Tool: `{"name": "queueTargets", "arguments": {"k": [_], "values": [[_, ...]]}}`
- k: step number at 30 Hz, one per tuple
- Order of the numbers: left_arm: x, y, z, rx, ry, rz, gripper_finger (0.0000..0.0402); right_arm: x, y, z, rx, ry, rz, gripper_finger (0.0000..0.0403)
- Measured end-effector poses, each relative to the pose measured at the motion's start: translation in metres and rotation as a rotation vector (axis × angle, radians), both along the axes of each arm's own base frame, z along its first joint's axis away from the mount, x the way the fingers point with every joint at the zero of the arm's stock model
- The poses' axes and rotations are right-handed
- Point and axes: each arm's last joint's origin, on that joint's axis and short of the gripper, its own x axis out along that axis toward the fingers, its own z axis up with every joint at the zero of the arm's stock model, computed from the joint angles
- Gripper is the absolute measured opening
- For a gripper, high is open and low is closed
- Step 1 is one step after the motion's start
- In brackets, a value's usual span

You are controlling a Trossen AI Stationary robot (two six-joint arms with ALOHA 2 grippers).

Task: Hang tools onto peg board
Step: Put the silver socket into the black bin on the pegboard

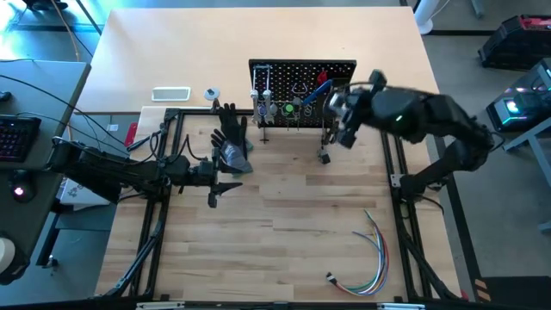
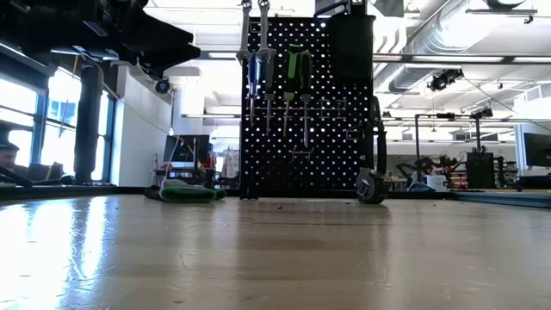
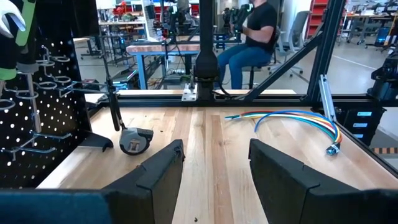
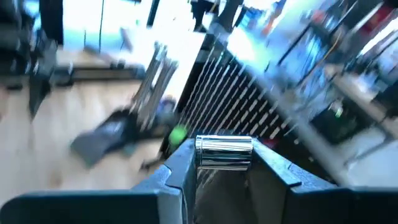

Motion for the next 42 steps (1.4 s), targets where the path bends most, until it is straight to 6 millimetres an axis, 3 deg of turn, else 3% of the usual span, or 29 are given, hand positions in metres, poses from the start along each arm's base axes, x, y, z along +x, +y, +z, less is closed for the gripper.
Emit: {"name": "queueTargets", "arguments": {"k": [5, 9, 16, 22, 27, 42], "values": [[0.000, 0.000, 0.000, 0.000, 0.000, 0.000, 0.0177, -0.009, -0.019, 0.033, -0.094, -0.127, 0.009, 0.0099], [0.000, 0.000, 0.000, 0.000, 0.000, 0.000, 0.0177, -0.017, -0.044, 0.046, -0.118, -0.187, -0.031, 0.0099], [0.000, 0.000, 0.000, 0.000, -0.001, 0.000, 0.0177, -0.021, -0.098, 0.041, -0.029, -0.208, -0.069, 0.0099], [0.000, 0.000, 0.000, -0.008, 0.000, 0.000, 0.0177, -0.036, -0.131, 0.039, 0.072, -0.257, -0.089, 0.0099], [0.000, 0.000, 0.000, -0.007, 0.003, 0.000, 0.0177, -0.044, -0.144, 0.030, 0.190, -0.234, -0.060, 0.0099], [0.000, 0.000, -0.001, -0.009, 0.007, 0.002, 0.0177, -0.027, -0.158, 0.005, 0.332, -0.099, 0.016, 0.0099]]}}
